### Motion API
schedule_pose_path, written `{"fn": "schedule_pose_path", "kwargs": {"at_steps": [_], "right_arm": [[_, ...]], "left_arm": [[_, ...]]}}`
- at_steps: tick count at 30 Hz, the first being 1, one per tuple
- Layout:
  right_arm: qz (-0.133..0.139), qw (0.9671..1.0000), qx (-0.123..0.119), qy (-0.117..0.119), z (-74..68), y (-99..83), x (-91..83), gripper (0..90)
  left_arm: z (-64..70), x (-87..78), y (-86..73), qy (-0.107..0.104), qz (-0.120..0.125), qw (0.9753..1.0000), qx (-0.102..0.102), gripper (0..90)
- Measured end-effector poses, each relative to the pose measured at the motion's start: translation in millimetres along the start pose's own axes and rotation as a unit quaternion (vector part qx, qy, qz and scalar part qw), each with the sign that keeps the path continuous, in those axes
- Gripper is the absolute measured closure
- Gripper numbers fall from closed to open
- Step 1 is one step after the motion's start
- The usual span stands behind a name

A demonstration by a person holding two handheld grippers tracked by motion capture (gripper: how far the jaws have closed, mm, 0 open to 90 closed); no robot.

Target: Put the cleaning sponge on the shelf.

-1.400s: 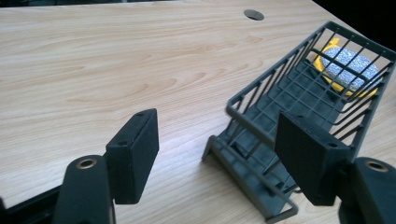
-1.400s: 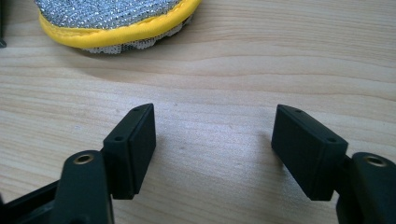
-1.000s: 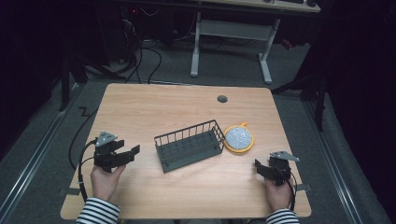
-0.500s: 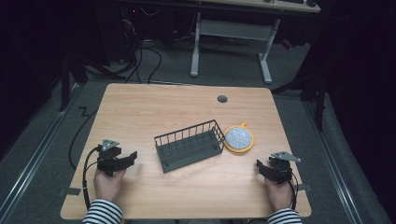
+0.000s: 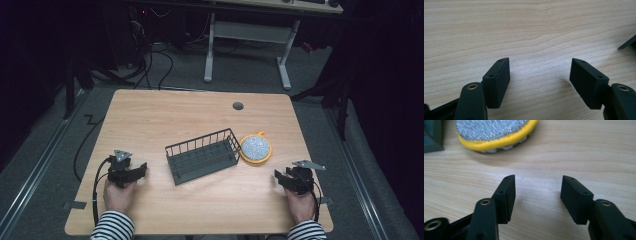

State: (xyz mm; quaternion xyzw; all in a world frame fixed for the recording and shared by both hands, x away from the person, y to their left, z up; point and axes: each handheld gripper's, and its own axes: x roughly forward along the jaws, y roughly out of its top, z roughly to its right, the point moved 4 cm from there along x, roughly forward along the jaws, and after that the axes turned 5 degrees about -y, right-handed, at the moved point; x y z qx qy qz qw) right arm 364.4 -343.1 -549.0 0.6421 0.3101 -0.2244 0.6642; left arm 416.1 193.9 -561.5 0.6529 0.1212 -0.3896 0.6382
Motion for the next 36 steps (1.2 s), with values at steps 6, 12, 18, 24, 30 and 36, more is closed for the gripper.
{"fn": "schedule_pose_path", "kwargs": {"at_steps": [6,12,18,24,30,36], "right_arm": [[0.005,0.9999,-0.010,0.007,-4.4,11.2,-2.1,47.5],[-0.005,0.9994,0.000,0.034,-10.1,35.6,-3.9,48.1],[-0.033,0.9989,-0.028,0.017,-16.7,67.5,3.1,40.3],[-0.059,0.9974,-0.038,0.017,-20.9,85.9,13.9,38.9],[-0.078,0.9959,-0.038,0.024,-25.7,107.7,27.6,39.0],[-0.143,0.9889,-0.024,0.033,-28.2,122.1,53.1,37.0]], "left_arm": [[3.5,0.8,-2.2,0.016,0.001,0.9997,0.017,32.2],[3.6,0.8,-2.5,0.018,0.000,0.9997,0.014,29.5],[3.6,0.5,-2.7,0.018,-0.002,0.9997,0.014,29.0],[3.6,0.6,-2.7,0.018,-0.001,0.9997,0.014,29.0],[3.7,0.8,-2.6,0.018,0.000,0.9997,0.013,29.0],[3.5,1.1,-2.2,0.019,0.000,0.9997,0.012,29.0]]}}
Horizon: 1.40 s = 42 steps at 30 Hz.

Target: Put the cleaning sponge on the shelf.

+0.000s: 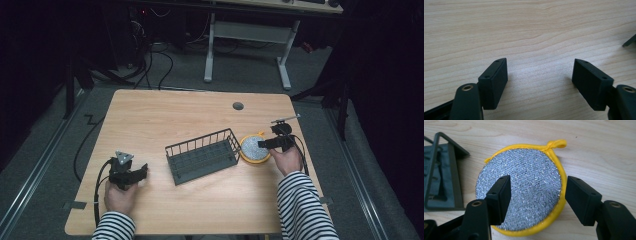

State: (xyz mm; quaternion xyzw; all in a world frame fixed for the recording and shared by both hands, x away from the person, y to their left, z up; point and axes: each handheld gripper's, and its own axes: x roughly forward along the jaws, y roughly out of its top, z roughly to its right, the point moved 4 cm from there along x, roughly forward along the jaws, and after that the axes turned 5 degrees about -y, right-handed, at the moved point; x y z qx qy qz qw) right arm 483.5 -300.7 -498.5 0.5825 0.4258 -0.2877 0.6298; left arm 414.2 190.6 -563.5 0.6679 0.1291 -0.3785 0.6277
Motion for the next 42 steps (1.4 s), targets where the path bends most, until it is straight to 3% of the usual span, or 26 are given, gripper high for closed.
{"fn": "schedule_pose_path", "kwargs": {"at_steps": [2,3,4,15,18,21,25,28,30,34,38,42], "right_arm": [[-0.013,0.9999,-0.004,-0.007,-1.3,5.3,5.1,36.2],[-0.023,0.9997,0.001,0.000,-1.7,7.5,7.9,34.6],[-0.044,0.9990,0.005,0.001,-0.6,11.8,13.4,33.2],[-0.095,0.9953,0.018,-0.002,5.7,16.5,30.1,30.7],[-0.099,0.9945,0.033,0.009,8.4,15.1,33.4,30.1],[-0.096,0.9937,0.047,0.032,11.1,11.8,37.1,35.8],[-0.094,0.9927,0.059,0.046,11.8,9.8,37.4,43.7],[-0.087,0.9937,0.050,0.050,11.2,7.9,35.2,57.4],[-0.086,0.9940,0.047,0.049,10.3,8.1,34.1,60.8],[-0.080,0.9961,0.021,0.032,6.2,8.7,30.0,75.8],[-0.070,0.9972,0.012,0.025,3.5,8.6,26.6,77.8],[-0.052,0.9978,0.011,0.039,3.2,9.5,20.5,78.0]], "left_arm": [[0.0,0.1,0.1,0.000,0.000,1.0000,0.000,29.0],[0.0,0.1,0.1,0.000,0.000,1.0000,0.000,29.0],[0.0,0.1,0.1,0.000,0.000,1.0000,0.000,29.0],[0.2,0.2,0.1,0.000,0.000,1.0000,0.000,28.5],[0.2,0.2,0.1,0.000,-0.001,1.0000,0.000,28.5],[0.2,0.1,0.1,0.000,-0.001,1.0000,0.000,28.4],[0.3,0.2,0.0,0.000,-0.001,1.0000,0.000,28.3],[0.3,0.1,0.0,0.000,-0.001,1.0000,0.001,28.2],[0.3,0.1,0.0,0.000,-0.001,1.0000,0.001,28.2],[0.3,0.0,0.0,0.000,-0.001,1.0000,0.000,28.2],[0.2,0.0,0.0,-0.001,-0.001,1.0000,0.000,28.2],[0.2,0.0,0.0,-0.001,-0.001,1.0000,0.000,28.3]]}}
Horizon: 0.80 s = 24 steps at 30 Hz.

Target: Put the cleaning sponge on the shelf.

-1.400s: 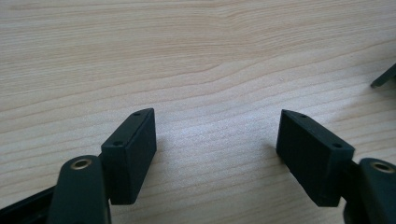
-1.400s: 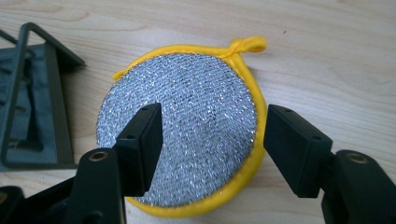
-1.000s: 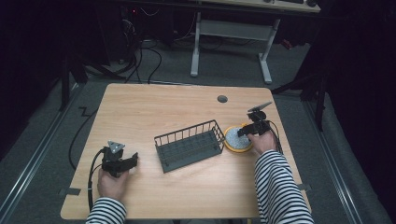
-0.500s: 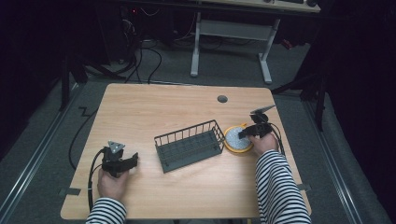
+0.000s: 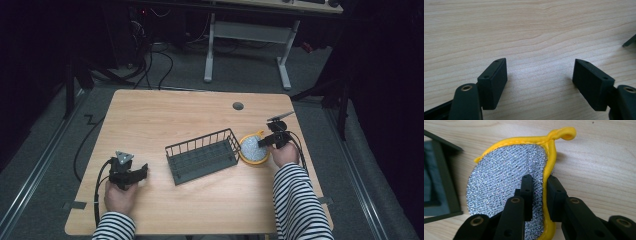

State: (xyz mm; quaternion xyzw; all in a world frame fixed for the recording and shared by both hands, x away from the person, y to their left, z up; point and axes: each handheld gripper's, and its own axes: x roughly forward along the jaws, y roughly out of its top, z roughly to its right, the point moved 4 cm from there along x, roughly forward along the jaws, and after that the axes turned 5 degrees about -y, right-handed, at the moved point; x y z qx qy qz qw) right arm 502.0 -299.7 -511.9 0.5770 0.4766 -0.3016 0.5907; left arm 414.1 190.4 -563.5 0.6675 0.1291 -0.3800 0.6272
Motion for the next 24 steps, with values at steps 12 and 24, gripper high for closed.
{"fn": "schedule_pose_path", "kwargs": {"at_steps": [12,24], "right_arm": [[0.056,0.9983,-0.013,0.008,0.9,0.6,-37.8,78.0],[0.094,0.9952,-0.026,0.014,4.0,-4.9,-66.4,77.9]], "left_arm": [[0.1,0.0,0.0,0.000,0.000,1.0000,0.000,28.1],[0.1,0.2,0.0,0.001,0.001,1.0000,0.000,28.1]]}}
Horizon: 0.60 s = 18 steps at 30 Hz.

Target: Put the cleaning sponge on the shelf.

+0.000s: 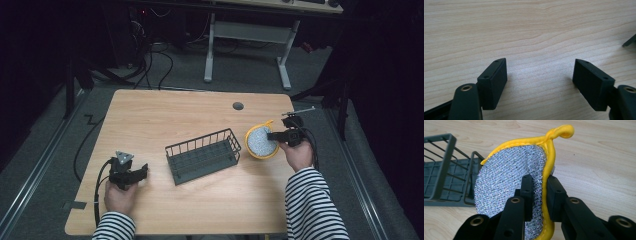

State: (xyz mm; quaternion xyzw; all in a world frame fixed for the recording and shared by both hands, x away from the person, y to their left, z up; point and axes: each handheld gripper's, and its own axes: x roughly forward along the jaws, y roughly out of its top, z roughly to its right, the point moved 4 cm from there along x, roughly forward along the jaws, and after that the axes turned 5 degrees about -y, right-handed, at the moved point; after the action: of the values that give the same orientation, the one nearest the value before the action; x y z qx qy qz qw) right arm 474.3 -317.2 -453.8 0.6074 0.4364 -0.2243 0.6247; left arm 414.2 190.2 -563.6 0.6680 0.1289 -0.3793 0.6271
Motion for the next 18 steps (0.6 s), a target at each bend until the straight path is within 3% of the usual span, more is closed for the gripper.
{"fn": "schedule_pose_path", "kwargs": {"at_steps": [11,14,18], "right_arm": [[0.044,0.9986,-0.022,0.020,-13.6,5.0,-27.7,77.9],[0.062,0.9966,-0.036,0.042,-26.0,10.9,-38.7,77.8],[0.075,0.9944,-0.056,0.050,-41.9,18.5,-45.8,77.8]], "left_arm": [[0.0,0.0,0.0,0.000,0.000,1.0000,0.000,28.1],[0.0,0.0,0.0,0.000,0.000,1.0000,0.000,28.1],[-0.1,0.0,0.0,0.000,0.000,1.0000,0.000,28.1]]}}
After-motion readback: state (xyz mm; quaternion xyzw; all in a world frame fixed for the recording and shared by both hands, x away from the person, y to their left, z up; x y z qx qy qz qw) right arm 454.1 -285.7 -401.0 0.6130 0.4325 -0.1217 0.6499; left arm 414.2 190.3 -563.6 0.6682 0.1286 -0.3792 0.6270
